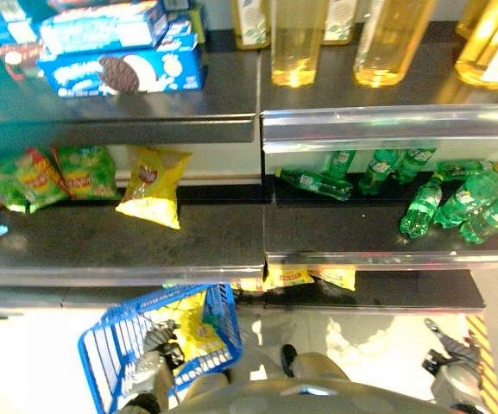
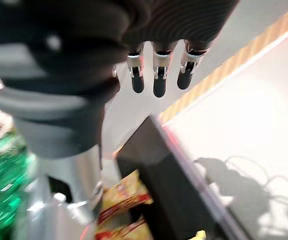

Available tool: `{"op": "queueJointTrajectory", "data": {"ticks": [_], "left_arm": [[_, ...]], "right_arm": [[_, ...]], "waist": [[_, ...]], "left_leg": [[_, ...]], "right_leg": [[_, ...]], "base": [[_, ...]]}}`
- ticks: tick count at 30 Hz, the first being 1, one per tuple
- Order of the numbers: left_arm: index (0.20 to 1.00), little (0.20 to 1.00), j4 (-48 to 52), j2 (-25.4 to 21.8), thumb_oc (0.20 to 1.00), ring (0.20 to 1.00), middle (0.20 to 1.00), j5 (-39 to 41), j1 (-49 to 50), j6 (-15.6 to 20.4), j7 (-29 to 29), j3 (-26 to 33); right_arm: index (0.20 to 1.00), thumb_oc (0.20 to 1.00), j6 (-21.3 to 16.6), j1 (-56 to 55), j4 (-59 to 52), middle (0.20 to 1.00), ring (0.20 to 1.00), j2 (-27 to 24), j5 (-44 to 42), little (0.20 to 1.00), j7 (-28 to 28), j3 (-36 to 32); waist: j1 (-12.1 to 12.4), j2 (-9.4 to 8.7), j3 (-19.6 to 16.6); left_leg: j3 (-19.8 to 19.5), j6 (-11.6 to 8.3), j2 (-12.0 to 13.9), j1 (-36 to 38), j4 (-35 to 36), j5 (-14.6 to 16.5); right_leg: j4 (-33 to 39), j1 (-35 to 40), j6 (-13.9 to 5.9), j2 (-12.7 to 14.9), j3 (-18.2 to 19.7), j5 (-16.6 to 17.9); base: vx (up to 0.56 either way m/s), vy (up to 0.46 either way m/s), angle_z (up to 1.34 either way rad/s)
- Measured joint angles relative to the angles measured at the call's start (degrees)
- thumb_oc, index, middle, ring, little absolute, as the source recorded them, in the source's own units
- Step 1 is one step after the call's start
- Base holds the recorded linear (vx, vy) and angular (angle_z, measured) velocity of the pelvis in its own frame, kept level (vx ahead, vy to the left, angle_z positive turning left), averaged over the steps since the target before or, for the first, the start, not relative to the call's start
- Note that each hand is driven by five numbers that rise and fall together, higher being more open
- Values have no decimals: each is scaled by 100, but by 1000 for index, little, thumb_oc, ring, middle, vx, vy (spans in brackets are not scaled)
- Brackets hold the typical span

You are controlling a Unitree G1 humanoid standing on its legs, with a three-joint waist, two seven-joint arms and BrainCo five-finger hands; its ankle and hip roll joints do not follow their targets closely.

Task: Pick up the snacks into the basket

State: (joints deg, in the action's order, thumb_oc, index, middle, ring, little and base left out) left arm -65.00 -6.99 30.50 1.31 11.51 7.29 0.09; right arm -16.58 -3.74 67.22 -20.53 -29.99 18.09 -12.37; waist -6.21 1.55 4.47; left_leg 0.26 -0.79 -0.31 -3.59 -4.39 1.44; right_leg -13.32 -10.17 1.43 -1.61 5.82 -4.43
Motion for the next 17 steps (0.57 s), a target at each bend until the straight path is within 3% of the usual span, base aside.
{"op": "queueJointTrajectory", "data": {"ticks": [2,6,12,17], "left_arm": [[200,200,-167,-220,200,200,200,-122,-121,-96,-69,-163],[200,200,-163,-299,200,200,200,-528,-114,-122,-270,-351],[200,200,-484,-305,200,200,200,-1242,-151,-225,-404,-478],[200,200,-507,-311,200,200,200,-1649,-184,-256,-508,-614]], "right_arm": [[1000,1000,305,147,837,1000,1000,2,-9,1000,-294,211],[1000,1000,676,131,1027,1000,1000,189,374,1000,-747,679],[1000,1000,802,258,949,1000,1000,665,995,1000,-1185,1432],[1000,1000,852,466,918,1000,1000,667,1504,1000,-1341,1748]], "waist": [[-2,-69,-5],[57,-65,-8],[101,-74,-89],[167,-112,-131]], "left_leg": [[-38,-50,65,12,289,-159],[-34,-38,150,237,542,-247],[-42,-126,219,697,790,-239],[-50,-135,210,847,900,-232]], "right_leg": [[66,31,-6,-16,-97,35],[311,196,45,-73,-171,59],[837,804,73,-127,-193,141],[1130,1048,76,-111,-201,231]], "base": [[5,24,19],[57,22,9],[57,42,3],[52,35,3]]}}
